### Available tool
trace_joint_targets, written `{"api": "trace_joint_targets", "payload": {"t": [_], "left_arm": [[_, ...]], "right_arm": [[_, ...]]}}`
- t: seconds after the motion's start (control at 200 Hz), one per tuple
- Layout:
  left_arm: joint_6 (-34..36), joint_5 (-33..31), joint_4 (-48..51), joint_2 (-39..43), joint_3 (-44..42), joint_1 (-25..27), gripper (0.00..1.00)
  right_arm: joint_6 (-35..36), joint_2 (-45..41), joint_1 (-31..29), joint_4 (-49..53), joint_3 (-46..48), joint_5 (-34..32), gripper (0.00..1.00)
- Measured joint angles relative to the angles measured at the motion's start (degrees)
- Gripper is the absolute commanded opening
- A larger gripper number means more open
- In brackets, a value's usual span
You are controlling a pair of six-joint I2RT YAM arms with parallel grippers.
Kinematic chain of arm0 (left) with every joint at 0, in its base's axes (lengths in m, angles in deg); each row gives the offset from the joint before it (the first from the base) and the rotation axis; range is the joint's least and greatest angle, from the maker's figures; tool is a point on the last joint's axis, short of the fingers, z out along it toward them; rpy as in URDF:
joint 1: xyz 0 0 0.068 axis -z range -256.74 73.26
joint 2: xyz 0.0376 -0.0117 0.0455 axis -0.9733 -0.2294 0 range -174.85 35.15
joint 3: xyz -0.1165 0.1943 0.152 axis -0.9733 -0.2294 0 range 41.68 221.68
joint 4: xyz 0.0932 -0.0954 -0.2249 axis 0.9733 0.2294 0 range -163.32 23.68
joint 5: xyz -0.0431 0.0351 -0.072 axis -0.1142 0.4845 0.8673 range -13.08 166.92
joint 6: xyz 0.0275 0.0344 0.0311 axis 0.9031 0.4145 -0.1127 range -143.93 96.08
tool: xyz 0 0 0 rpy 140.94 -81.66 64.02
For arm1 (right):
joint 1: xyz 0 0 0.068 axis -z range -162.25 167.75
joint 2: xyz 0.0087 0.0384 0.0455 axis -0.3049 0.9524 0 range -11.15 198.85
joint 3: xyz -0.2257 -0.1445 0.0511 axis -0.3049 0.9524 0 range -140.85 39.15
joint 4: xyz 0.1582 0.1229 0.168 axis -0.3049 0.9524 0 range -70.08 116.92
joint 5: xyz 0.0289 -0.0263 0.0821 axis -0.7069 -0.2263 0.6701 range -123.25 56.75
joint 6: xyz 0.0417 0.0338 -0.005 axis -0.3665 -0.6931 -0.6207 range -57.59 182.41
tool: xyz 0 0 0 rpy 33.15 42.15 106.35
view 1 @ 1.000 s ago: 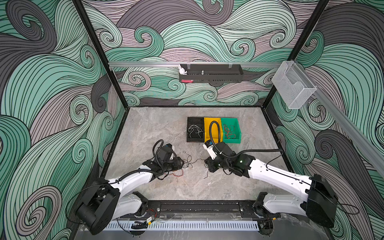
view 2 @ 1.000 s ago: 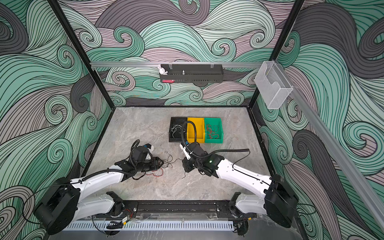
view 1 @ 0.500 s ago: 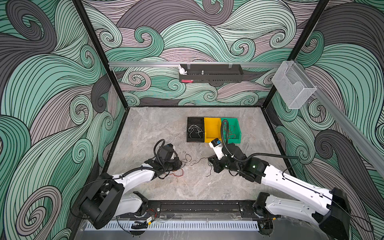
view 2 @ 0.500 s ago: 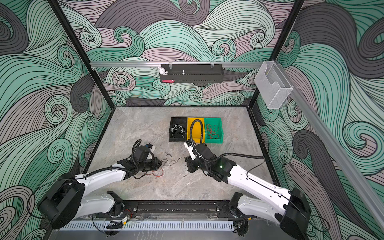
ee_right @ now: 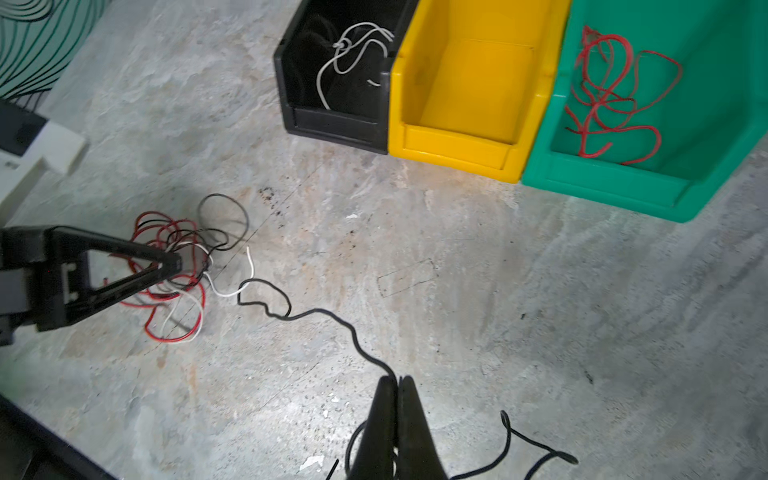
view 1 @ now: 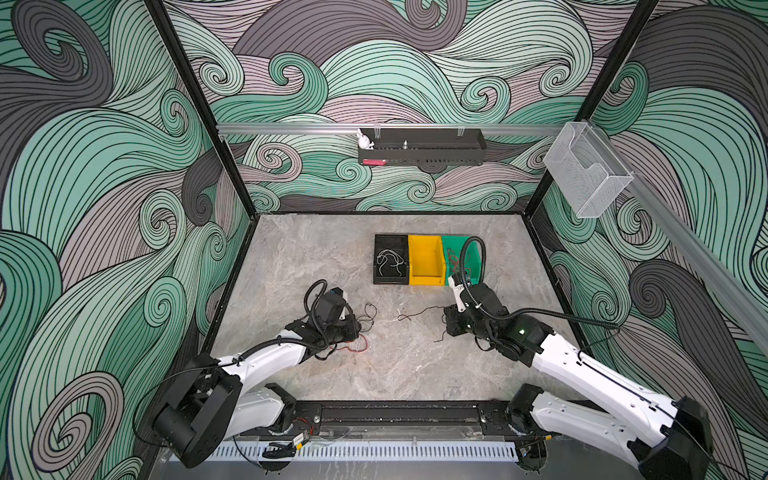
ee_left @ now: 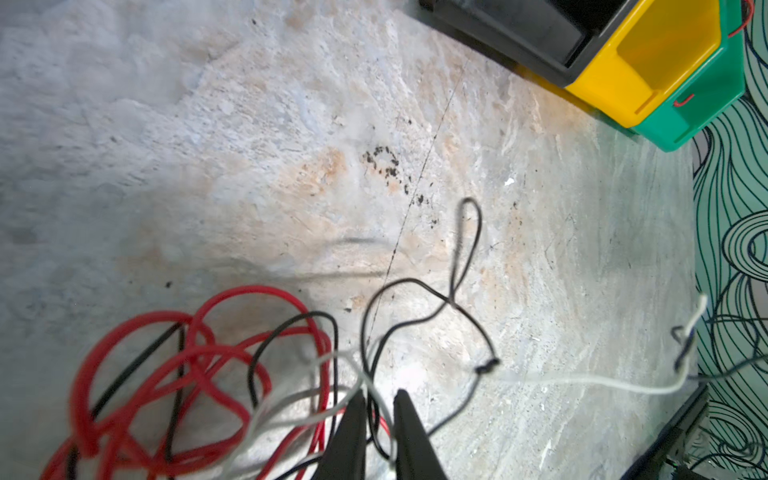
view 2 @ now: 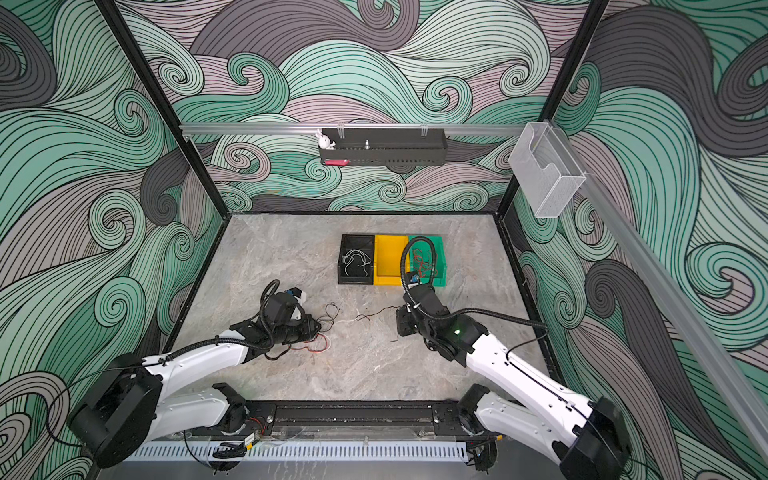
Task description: Untangle the cables
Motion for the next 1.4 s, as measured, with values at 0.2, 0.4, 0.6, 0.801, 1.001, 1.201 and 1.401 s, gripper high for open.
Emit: {"api": "trace_joint_targets", "payload": {"t": [0.2, 0.4, 0.6, 0.801, 1.001, 1.201, 1.401], "left_arm": [[0.1, -1.2, 1.4, 3.1, -0.9, -0.5, 0.06], [0.6, -1.1, 2.8, 4.8, -1.2, -0.8, 0.18], [2.8, 0.0, 5.2, 7.3, -0.7, -0.9, 0.47], [5.5, 3.5, 4.3, 11.2, 0.0, -0.8, 0.56], [1.0, 7.1, -1.5, 9.1, 0.0, 0.2, 0.56], [-7.4, 8.2, -9.6, 2.7, -0.2, 4.6, 0.57], [-14.3, 5.8, -14.9, -3.1, -0.2, 9.4, 0.58]], "right_arm": [[-0.6, 0.0, 2.9, 0.3, 1.2, 0.5, 0.00], [-0.6, 2.5, 2.8, -2.5, 1.9, 7.8, 0.00], [-0.5, 5.8, -0.4, -6.3, 2.2, 14.0, 0.00], [-0.5, 7.1, -3.6, -8.2, 2.1, 16.7, 0.00], [-0.3, 6.9, -4.6, -9.7, 1.9, 17.7, 0.00], [-0.3, 5.7, -5.0, -10.6, 1.8, 18.1, 0.00], [-0.1, 3.5, -5.2, -10.8, 1.8, 18.1, 0.00]]}}
